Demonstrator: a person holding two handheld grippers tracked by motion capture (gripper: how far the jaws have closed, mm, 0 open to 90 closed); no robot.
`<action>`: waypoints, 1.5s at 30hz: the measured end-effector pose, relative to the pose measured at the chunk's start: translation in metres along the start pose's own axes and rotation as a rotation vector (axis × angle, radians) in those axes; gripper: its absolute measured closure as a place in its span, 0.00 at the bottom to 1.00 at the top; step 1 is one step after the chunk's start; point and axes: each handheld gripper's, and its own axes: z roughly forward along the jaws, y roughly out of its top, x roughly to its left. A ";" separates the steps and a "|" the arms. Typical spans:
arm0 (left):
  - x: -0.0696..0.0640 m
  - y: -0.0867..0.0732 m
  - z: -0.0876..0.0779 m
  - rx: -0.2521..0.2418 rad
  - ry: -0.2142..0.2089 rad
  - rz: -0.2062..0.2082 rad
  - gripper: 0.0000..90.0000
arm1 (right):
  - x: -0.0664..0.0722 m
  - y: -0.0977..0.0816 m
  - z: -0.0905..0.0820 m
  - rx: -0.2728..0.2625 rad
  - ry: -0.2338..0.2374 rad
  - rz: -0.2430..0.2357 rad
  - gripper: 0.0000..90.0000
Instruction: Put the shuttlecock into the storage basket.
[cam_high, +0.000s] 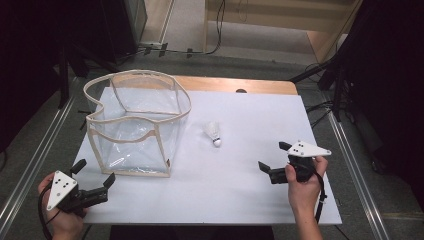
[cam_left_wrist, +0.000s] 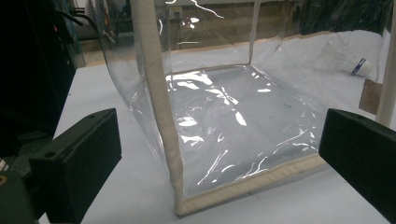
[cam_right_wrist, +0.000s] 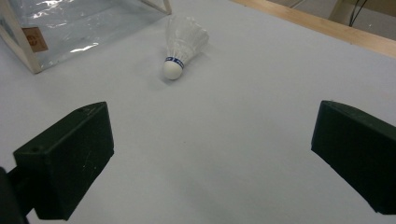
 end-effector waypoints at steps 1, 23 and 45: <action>0.000 0.000 0.000 0.002 -0.001 0.008 0.00 | 0.000 0.004 0.003 0.006 0.006 -0.004 0.00; -0.001 0.000 0.000 0.003 0.001 0.018 0.00 | 0.010 0.035 0.046 0.081 0.036 -0.030 0.00; -0.001 0.000 0.000 -0.007 0.006 0.019 0.00 | 0.020 0.065 0.083 0.136 0.058 -0.016 0.00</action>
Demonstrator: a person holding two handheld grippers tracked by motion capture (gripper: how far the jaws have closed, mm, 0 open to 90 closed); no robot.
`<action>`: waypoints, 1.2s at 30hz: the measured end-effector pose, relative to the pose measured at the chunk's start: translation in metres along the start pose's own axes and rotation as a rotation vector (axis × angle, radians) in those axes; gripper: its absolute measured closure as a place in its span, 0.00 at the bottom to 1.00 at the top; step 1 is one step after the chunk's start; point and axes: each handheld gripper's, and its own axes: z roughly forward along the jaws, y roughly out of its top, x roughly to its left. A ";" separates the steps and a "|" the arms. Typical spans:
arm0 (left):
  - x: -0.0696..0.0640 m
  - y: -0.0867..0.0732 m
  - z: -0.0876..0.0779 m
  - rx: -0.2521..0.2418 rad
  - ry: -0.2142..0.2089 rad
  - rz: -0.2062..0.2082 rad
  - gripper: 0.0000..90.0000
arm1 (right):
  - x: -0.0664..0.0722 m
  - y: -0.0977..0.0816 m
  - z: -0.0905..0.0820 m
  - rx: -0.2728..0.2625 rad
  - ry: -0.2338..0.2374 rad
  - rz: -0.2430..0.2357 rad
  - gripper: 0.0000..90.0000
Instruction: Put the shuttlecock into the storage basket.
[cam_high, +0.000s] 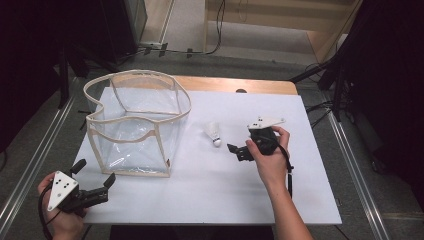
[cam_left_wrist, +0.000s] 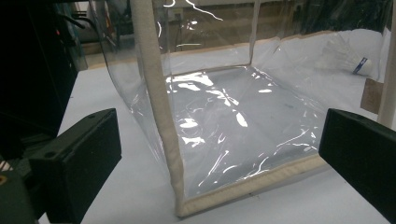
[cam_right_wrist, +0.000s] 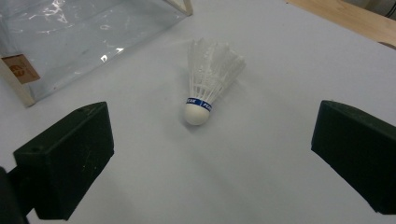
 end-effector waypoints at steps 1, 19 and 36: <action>0.000 0.000 0.000 0.000 0.001 0.003 0.00 | 0.000 0.001 0.002 0.005 -0.002 0.005 0.00; -0.001 0.005 -0.002 0.005 0.025 0.043 0.00 | -0.001 0.012 0.032 0.077 0.015 0.049 0.00; -0.002 0.011 -0.007 -0.022 0.031 0.053 0.00 | 0.003 0.017 0.064 0.150 0.026 0.058 0.00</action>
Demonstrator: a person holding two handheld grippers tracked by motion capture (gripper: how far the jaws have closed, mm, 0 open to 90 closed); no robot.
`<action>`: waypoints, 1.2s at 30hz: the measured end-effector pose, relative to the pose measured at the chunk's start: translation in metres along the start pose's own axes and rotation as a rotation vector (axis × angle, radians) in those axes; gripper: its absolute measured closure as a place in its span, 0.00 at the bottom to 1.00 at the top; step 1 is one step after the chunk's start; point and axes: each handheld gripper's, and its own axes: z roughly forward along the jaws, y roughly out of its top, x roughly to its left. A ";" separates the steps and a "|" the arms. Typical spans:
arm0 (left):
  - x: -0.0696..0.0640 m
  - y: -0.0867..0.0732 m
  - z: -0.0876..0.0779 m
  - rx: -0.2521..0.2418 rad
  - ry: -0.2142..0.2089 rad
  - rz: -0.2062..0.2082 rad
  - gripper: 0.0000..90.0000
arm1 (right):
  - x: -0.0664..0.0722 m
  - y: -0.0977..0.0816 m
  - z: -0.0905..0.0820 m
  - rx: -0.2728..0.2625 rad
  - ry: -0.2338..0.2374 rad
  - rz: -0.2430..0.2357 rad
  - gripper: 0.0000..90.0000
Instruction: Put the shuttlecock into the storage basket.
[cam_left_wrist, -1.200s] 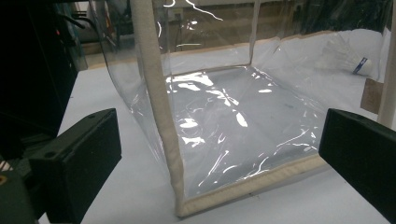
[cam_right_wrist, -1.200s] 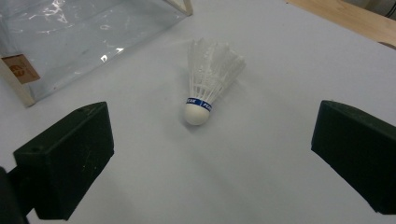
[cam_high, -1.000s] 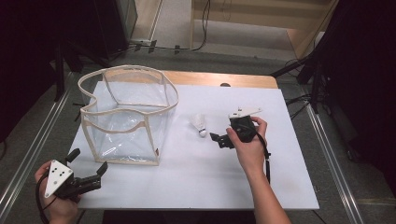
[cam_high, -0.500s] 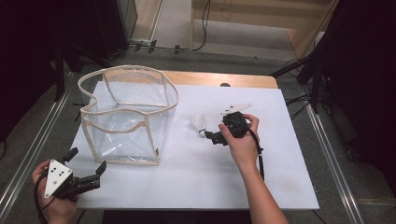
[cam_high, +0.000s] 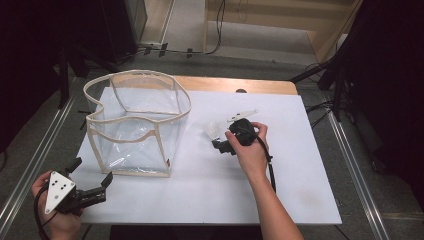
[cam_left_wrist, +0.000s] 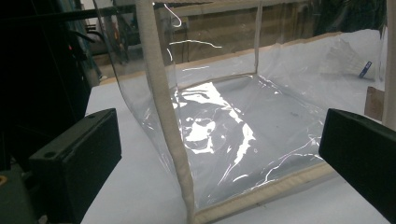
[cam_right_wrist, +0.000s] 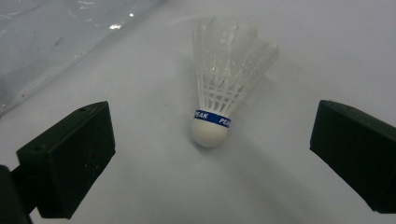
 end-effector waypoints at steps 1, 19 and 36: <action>0.000 0.000 0.000 -0.001 -0.001 0.000 0.00 | 0.000 0.000 0.002 0.005 0.000 0.001 0.00; 0.001 0.000 0.000 0.000 0.003 -0.002 0.00 | 0.000 0.001 0.018 0.050 -0.024 0.053 0.26; 0.002 0.000 -0.001 -0.001 0.006 -0.002 0.00 | 0.006 0.000 0.034 0.112 -0.064 0.112 0.53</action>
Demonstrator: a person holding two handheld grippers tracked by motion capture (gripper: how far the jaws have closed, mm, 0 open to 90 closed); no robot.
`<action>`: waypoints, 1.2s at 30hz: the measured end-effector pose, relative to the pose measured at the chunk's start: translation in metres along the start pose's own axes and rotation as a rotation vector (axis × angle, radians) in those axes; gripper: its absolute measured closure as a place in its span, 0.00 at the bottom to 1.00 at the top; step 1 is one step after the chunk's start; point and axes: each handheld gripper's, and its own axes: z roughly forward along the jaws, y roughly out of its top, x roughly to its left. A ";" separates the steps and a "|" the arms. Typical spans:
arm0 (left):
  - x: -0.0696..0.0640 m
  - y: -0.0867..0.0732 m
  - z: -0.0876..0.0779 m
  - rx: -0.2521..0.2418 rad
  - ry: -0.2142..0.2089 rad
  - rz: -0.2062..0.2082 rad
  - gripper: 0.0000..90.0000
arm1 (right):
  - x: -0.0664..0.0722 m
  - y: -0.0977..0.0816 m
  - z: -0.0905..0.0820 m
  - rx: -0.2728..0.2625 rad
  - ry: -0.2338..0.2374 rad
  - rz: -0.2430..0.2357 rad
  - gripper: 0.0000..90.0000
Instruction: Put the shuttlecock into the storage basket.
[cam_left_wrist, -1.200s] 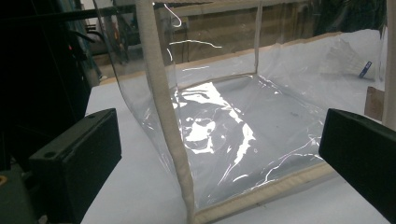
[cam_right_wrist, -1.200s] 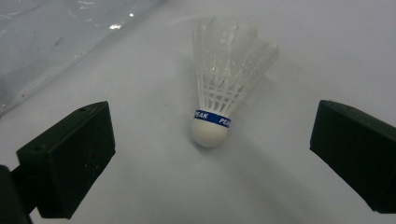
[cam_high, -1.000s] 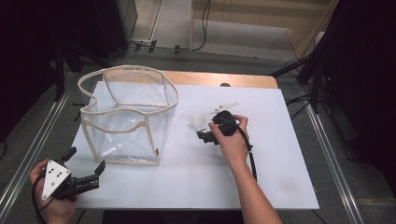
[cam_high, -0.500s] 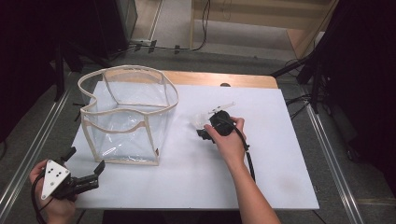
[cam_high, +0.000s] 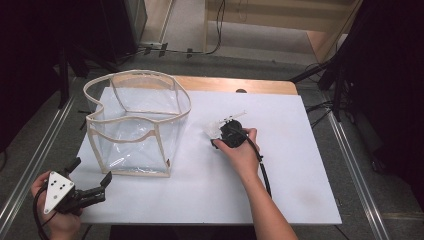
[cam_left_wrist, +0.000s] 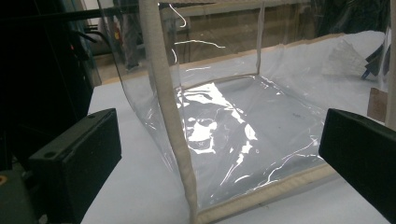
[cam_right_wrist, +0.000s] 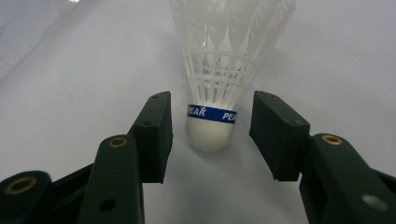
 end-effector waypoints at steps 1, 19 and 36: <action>0.000 0.000 0.000 0.000 0.000 0.001 0.00 | 0.000 0.000 0.001 0.003 -0.001 -0.002 0.53; 0.000 0.000 0.000 0.000 -0.001 -0.002 0.00 | 0.000 0.000 0.000 -0.027 -0.016 -0.006 0.70; 0.000 -0.001 0.001 0.001 -0.003 -0.005 0.00 | -0.004 0.006 -0.029 -0.126 0.006 -0.013 0.70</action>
